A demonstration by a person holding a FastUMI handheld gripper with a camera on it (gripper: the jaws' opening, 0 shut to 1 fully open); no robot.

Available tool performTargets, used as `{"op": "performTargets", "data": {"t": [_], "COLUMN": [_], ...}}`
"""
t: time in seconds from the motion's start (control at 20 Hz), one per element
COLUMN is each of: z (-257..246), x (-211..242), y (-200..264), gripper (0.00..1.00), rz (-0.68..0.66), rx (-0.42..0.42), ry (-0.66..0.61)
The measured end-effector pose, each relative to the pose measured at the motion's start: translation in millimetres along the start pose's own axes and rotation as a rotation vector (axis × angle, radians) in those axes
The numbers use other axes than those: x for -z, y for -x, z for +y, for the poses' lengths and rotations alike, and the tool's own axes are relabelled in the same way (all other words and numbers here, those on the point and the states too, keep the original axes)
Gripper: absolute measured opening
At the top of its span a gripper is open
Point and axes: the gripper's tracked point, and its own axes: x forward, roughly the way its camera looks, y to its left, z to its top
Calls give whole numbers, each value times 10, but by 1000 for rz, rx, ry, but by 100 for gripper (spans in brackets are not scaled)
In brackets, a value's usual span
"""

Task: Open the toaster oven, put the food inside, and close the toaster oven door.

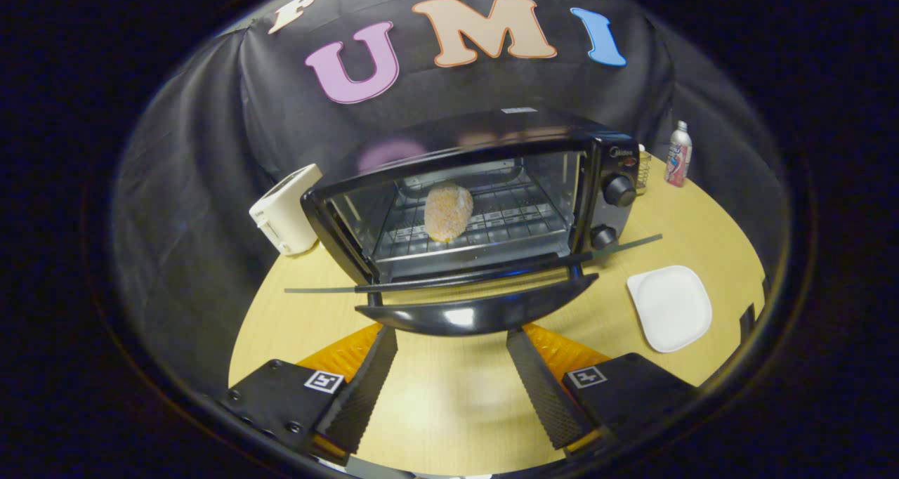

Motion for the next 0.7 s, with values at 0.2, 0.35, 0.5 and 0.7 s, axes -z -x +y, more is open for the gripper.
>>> {"op": "performTargets", "data": {"t": [0.2,0.35,0.5,0.7], "z": [97,124,151,129], "x": [-214,-405,-603,-797], "y": [-111,-154,-169,-134], "gripper": [99,99,99,98], "rz": [-28,-57,-93,-133], "rx": [-18,-24,-34,-35], "ry": [-22,-48,-79,-85]}}
